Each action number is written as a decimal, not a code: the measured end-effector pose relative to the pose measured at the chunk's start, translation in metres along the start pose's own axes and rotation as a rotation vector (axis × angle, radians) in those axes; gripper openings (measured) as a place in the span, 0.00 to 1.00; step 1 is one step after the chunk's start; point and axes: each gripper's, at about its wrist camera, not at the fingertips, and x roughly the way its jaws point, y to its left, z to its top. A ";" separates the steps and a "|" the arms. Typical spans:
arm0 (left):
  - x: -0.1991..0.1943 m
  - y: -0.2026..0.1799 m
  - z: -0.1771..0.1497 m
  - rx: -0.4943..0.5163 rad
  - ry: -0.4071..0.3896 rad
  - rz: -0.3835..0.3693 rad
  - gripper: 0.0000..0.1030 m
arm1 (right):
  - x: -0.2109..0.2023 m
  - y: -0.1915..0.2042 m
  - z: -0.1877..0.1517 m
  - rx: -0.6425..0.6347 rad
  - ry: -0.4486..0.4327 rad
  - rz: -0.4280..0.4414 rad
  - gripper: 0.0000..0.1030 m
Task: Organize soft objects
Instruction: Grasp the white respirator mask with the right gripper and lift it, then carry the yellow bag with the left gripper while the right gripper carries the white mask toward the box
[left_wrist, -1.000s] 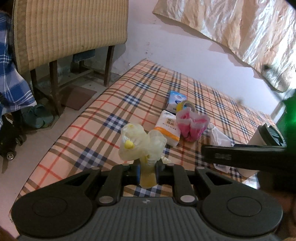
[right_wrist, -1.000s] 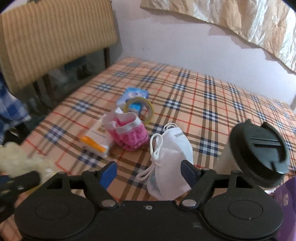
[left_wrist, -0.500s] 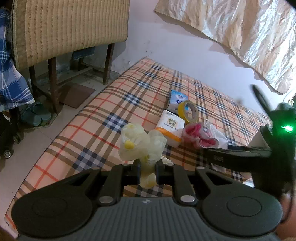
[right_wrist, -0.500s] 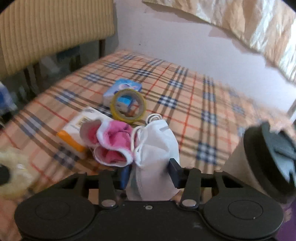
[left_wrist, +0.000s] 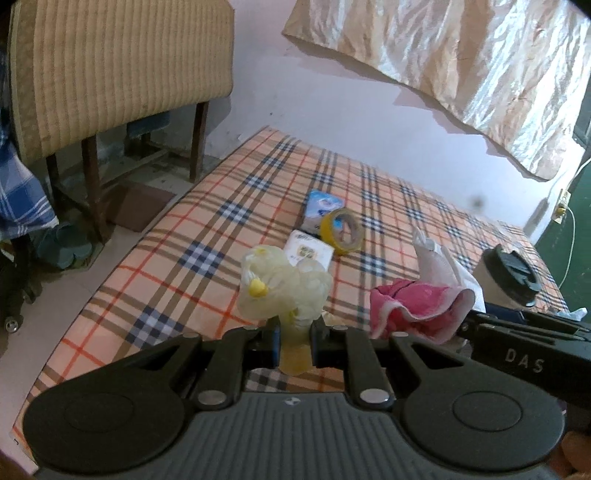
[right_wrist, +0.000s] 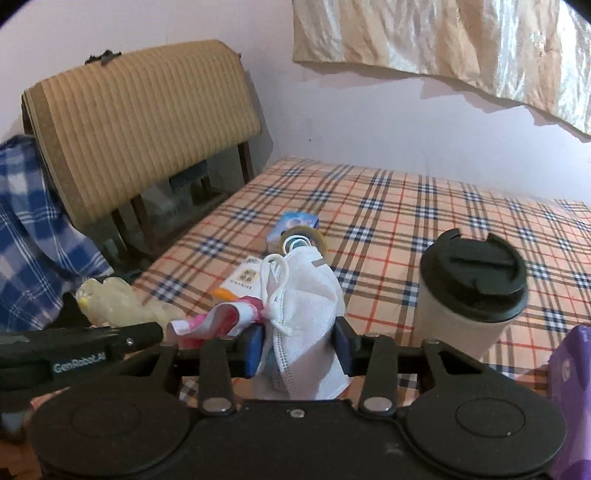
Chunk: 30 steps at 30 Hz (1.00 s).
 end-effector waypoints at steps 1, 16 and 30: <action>-0.002 -0.002 0.000 0.004 -0.005 -0.003 0.17 | -0.002 -0.002 0.000 0.006 -0.001 0.000 0.48; -0.017 0.001 -0.009 -0.007 -0.011 0.027 0.17 | 0.009 -0.005 -0.050 -0.038 0.176 0.000 0.80; -0.014 0.005 -0.012 -0.019 -0.002 0.023 0.17 | 0.053 -0.004 -0.045 0.003 0.202 -0.014 0.80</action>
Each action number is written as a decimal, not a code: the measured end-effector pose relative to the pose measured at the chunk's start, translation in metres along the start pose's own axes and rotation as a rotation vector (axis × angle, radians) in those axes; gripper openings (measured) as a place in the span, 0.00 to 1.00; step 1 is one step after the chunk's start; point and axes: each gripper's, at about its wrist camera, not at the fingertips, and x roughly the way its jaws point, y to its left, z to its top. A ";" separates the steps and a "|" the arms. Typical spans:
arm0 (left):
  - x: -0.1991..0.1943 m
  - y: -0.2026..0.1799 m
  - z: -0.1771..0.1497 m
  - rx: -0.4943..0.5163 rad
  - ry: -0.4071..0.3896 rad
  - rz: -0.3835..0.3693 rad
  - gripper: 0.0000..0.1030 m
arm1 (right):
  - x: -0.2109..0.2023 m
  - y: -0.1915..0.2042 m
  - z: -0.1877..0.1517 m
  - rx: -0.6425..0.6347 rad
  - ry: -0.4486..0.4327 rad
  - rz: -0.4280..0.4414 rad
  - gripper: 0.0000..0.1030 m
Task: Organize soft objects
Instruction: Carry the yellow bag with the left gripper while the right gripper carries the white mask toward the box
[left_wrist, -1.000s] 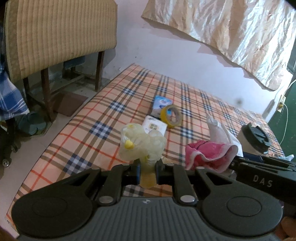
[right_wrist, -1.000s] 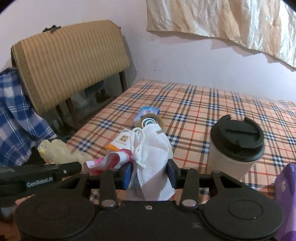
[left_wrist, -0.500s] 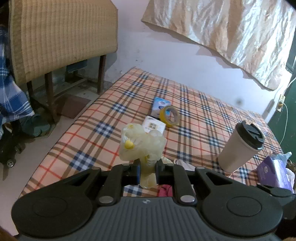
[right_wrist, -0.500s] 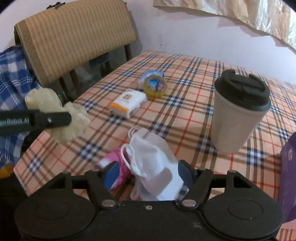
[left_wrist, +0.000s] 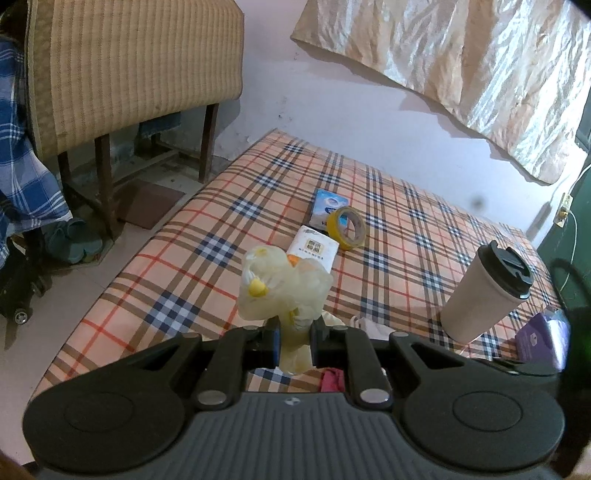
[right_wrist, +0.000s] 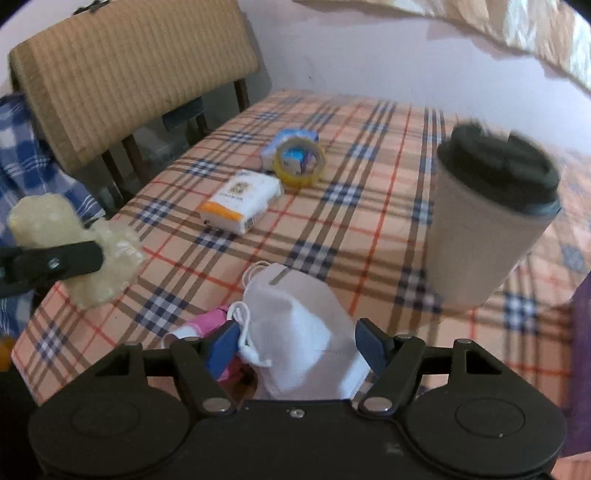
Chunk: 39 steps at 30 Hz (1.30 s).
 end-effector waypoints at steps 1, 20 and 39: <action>0.000 0.000 0.000 0.001 0.002 -0.001 0.17 | 0.003 0.001 0.000 -0.013 -0.003 -0.003 0.80; -0.013 -0.025 0.016 0.067 -0.034 -0.024 0.17 | -0.095 0.003 0.037 -0.013 -0.273 0.042 0.50; -0.028 -0.054 0.048 0.159 -0.064 -0.045 0.17 | -0.156 -0.017 0.052 -0.012 -0.384 -0.002 0.50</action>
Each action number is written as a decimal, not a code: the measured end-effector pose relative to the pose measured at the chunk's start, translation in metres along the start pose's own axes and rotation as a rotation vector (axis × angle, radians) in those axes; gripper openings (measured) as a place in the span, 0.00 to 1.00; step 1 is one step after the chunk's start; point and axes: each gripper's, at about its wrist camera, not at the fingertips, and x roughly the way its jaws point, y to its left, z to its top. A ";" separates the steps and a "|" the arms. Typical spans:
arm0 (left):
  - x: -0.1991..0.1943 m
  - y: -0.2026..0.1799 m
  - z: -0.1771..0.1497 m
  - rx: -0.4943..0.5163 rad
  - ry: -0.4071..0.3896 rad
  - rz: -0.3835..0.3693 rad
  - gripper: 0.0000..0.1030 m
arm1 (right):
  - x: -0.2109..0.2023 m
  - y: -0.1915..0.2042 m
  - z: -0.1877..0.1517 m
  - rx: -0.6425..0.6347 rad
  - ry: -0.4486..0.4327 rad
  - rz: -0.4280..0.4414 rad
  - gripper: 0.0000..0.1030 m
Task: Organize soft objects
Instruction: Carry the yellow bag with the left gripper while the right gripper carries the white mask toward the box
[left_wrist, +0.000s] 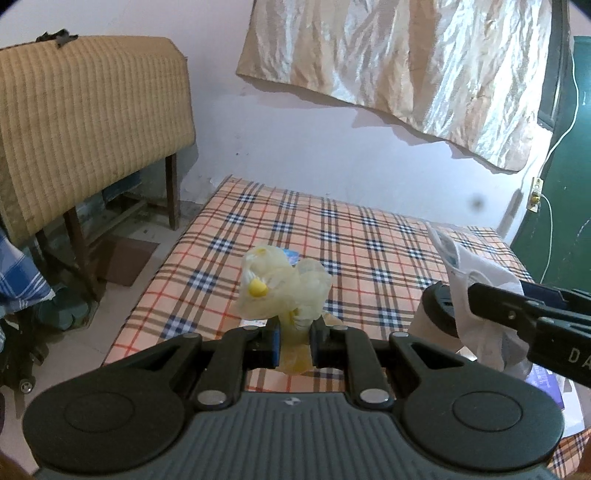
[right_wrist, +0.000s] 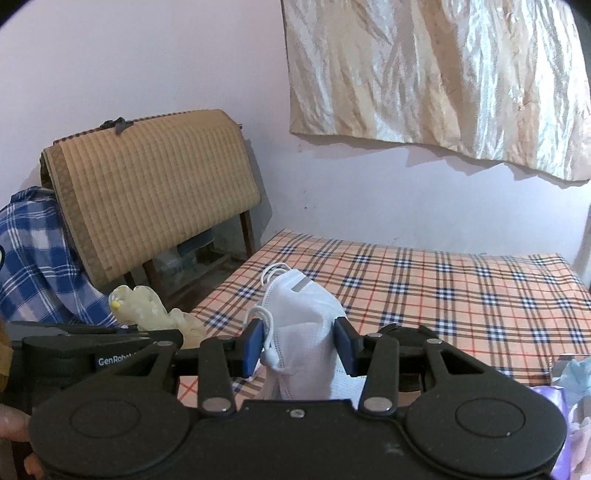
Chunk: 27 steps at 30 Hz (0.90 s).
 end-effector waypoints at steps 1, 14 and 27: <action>-0.001 -0.002 0.001 0.003 -0.002 -0.002 0.17 | -0.002 -0.002 0.000 0.002 -0.002 -0.002 0.50; -0.003 -0.033 0.006 0.043 -0.011 -0.045 0.17 | -0.026 -0.031 0.007 0.028 -0.034 -0.058 0.50; 0.000 -0.067 0.007 0.090 -0.014 -0.097 0.17 | -0.051 -0.063 0.004 0.061 -0.057 -0.127 0.50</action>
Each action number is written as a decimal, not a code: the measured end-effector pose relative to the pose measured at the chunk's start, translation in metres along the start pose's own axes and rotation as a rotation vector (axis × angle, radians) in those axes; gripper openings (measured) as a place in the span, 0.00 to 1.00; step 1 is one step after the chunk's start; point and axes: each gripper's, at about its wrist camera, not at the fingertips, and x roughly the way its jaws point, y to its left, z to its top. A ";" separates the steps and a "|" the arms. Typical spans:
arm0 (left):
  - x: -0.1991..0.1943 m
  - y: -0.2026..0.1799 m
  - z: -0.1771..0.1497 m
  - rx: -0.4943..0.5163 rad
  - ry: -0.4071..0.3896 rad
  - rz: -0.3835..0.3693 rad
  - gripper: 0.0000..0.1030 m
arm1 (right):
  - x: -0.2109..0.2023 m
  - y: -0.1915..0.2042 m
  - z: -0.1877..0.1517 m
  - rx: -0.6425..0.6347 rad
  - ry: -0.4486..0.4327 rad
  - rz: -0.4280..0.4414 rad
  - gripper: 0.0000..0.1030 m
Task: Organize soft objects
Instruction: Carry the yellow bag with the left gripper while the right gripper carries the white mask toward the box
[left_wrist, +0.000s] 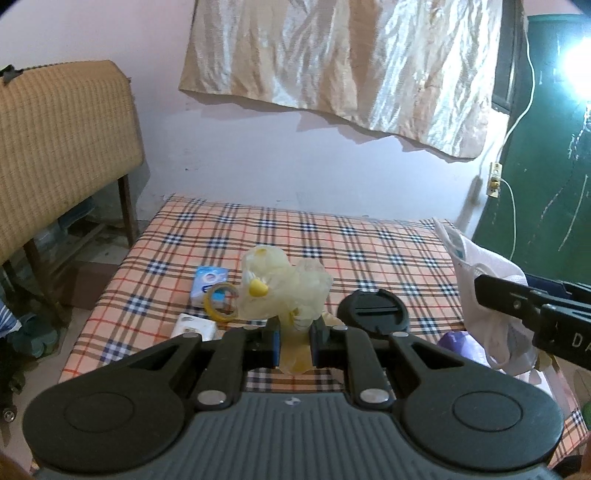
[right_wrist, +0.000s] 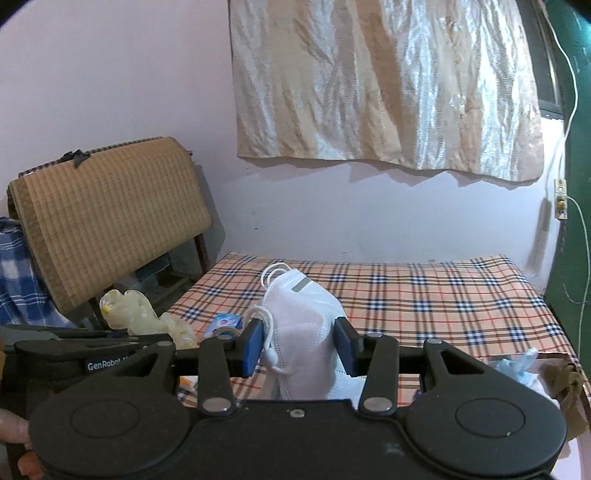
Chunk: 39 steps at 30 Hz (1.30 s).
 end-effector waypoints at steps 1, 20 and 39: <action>0.001 -0.003 0.000 0.003 0.001 -0.004 0.17 | -0.001 -0.003 -0.001 0.003 0.000 -0.005 0.50; 0.012 -0.053 -0.002 0.068 0.015 -0.080 0.17 | -0.025 -0.061 -0.006 0.075 -0.020 -0.097 0.50; 0.028 -0.100 -0.012 0.121 0.051 -0.167 0.17 | -0.041 -0.107 -0.018 0.137 -0.023 -0.175 0.50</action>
